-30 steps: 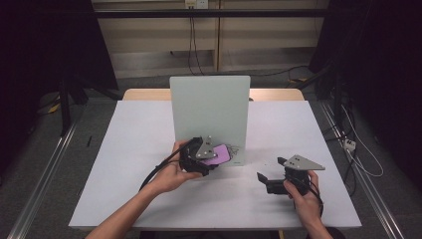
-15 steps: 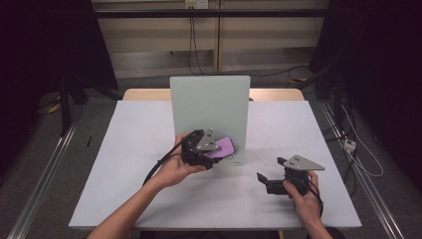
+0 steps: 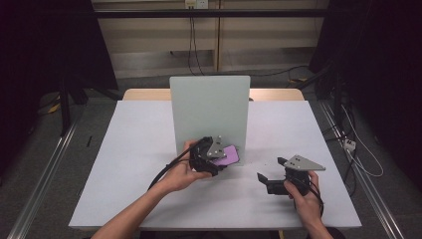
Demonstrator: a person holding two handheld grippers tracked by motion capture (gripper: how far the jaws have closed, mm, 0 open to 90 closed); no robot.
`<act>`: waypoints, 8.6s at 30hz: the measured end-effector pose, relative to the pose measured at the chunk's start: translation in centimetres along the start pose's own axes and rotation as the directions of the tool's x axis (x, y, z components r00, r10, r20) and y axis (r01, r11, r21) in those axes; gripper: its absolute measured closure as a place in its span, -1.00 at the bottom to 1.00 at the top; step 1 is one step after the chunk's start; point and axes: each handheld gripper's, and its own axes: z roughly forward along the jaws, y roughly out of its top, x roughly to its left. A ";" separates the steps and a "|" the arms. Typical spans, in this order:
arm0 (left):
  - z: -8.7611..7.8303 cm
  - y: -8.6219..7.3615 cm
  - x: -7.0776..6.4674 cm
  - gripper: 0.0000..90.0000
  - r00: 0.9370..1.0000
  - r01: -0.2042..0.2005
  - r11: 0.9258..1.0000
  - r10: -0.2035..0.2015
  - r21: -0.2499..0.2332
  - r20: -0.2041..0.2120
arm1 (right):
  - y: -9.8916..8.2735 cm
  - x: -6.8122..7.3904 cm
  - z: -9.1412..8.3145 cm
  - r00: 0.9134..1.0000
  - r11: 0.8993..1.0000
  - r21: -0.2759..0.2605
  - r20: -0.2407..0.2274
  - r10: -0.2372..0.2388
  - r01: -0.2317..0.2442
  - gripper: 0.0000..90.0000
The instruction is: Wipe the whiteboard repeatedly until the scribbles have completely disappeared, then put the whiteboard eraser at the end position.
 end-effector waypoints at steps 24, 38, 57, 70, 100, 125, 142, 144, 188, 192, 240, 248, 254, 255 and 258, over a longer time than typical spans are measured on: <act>1.5 0.9 -0.7 -0.08 0.999 -0.029 0.999 0.029 0.023 0.022 | 0.0 0.0 -0.1 1.000 1.000 -0.003 0.000 -0.003 0.003 -0.88; 0.9 2.0 -0.1 -0.09 1.000 0.006 1.000 -0.006 -0.003 -0.009 | 0.0 0.0 -0.1 1.000 1.000 -0.001 -0.001 -0.001 0.001 -0.88; 2.6 3.0 -1.3 -0.09 0.999 -0.045 0.998 0.045 0.036 -0.006 | 0.0 0.1 -0.3 1.000 1.000 -0.011 -0.018 -0.008 0.008 -0.89; 2.5 2.6 -1.1 -0.08 1.000 -0.021 0.999 0.021 0.036 0.018 | 0.0 0.0 -0.3 1.000 1.000 -0.015 -0.017 -0.013 0.012 -0.89; 3.0 0.5 -1.3 -0.08 0.990 -0.103 0.990 0.092 0.098 0.110 | 0.0 0.1 -0.2 1.000 1.000 -0.012 -0.017 -0.010 0.009 -0.89; 5.2 3.1 -2.2 -0.09 0.990 -0.108 0.994 0.106 0.023 0.096 | -0.1 0.1 -0.5 1.000 1.000 -0.018 -0.017 -0.014 0.014 -0.90; -0.8 2.6 2.1 -0.09 1.000 0.015 0.990 -0.014 -0.142 0.008 | -0.1 0.1 -0.5 1.000 1.000 -0.018 -0.020 -0.013 0.013 -0.90; -0.7 2.6 1.9 -0.08 1.000 0.002 0.991 -0.002 -0.132 0.002 | -0.1 0.1 -0.5 1.000 1.000 -0.015 -0.021 -0.010 0.009 -0.90; -0.8 1.0 1.4 -0.09 0.998 0.031 0.992 -0.024 -0.120 0.059 | -0.2 -0.1 -0.6 1.000 1.000 -0.012 -0.021 0.005 -0.005 -0.89; -1.3 0.4 1.0 -0.09 0.997 0.049 0.993 -0.041 -0.109 0.070 | -0.3 -0.1 -0.6 1.000 1.000 -0.012 -0.025 -0.002 0.002 -0.89; -4.7 -3.9 -1.1 -0.09 0.945 0.279 0.958 -0.286 0.066 0.161 | -0.4 -0.3 -0.6 0.999 1.000 -0.014 -0.032 0.000 -0.001 -0.89; -4.0 -3.7 -2.2 -0.09 0.951 0.229 0.970 -0.241 0.084 0.193 | -0.4 -0.3 -0.6 0.999 1.000 -0.015 -0.036 -0.001 0.000 -0.89; -3.2 -3.4 -3.0 -0.09 0.955 0.183 0.977 -0.203 0.109 0.217 | -0.4 -0.3 -0.5 0.999 1.000 -0.015 -0.035 0.002 -0.003 -0.89; -3.2 -3.3 -3.1 -0.09 0.957 0.176 0.976 -0.199 0.125 0.210 | -0.4 -0.3 -0.6 0.999 1.000 -0.015 -0.035 0.002 -0.003 -0.89; -3.0 -3.3 -3.3 -0.09 0.954 0.163 0.978 -0.191 0.132 0.233 | -0.4 -0.3 -0.6 0.999 1.000 -0.016 -0.034 0.001 -0.001 -0.89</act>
